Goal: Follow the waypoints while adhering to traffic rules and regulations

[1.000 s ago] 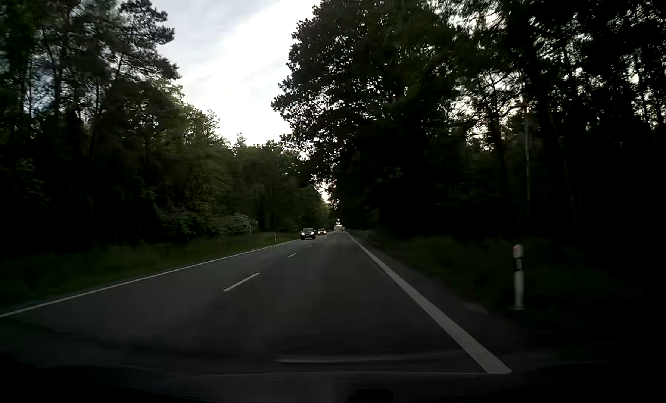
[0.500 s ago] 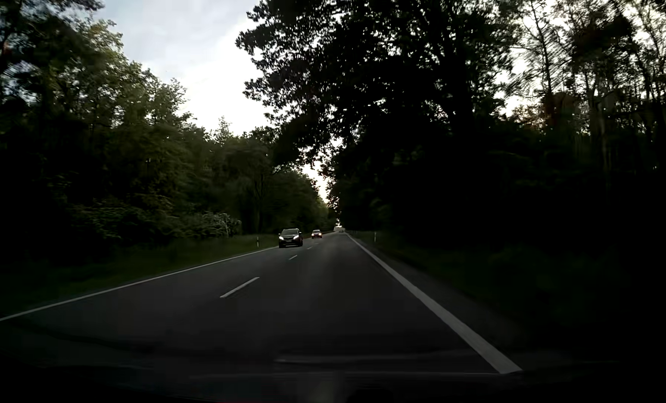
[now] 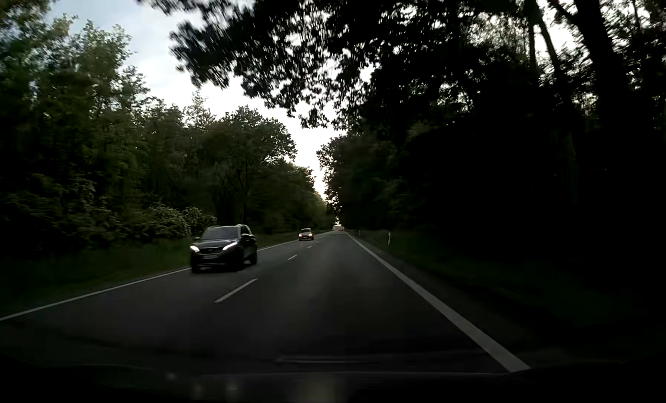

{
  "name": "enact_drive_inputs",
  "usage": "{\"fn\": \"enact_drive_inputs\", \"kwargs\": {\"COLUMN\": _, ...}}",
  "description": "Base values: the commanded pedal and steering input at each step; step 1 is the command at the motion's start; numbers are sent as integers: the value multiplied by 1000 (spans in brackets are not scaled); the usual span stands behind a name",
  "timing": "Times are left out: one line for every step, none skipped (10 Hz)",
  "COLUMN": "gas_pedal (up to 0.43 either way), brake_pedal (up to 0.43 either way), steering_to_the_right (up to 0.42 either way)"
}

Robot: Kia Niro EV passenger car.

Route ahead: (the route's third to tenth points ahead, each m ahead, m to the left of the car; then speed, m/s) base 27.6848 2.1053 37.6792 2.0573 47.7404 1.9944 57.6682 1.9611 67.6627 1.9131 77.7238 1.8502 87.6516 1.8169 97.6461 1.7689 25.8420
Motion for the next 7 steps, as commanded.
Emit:
{"fn": "enact_drive_inputs", "kwargs": {"gas_pedal": 138, "brake_pedal": 0, "steering_to_the_right": 0}}
{"fn": "enact_drive_inputs", "kwargs": {"gas_pedal": 138, "brake_pedal": 0, "steering_to_the_right": 0}}
{"fn": "enact_drive_inputs", "kwargs": {"gas_pedal": 138, "brake_pedal": 0, "steering_to_the_right": 0}}
{"fn": "enact_drive_inputs", "kwargs": {"gas_pedal": 138, "brake_pedal": 0, "steering_to_the_right": -1}}
{"fn": "enact_drive_inputs", "kwargs": {"gas_pedal": 130, "brake_pedal": 0, "steering_to_the_right": 0}}
{"fn": "enact_drive_inputs", "kwargs": {"gas_pedal": 110, "brake_pedal": 0, "steering_to_the_right": -1}}
{"fn": "enact_drive_inputs", "kwargs": {"gas_pedal": 98, "brake_pedal": 0, "steering_to_the_right": -1}}
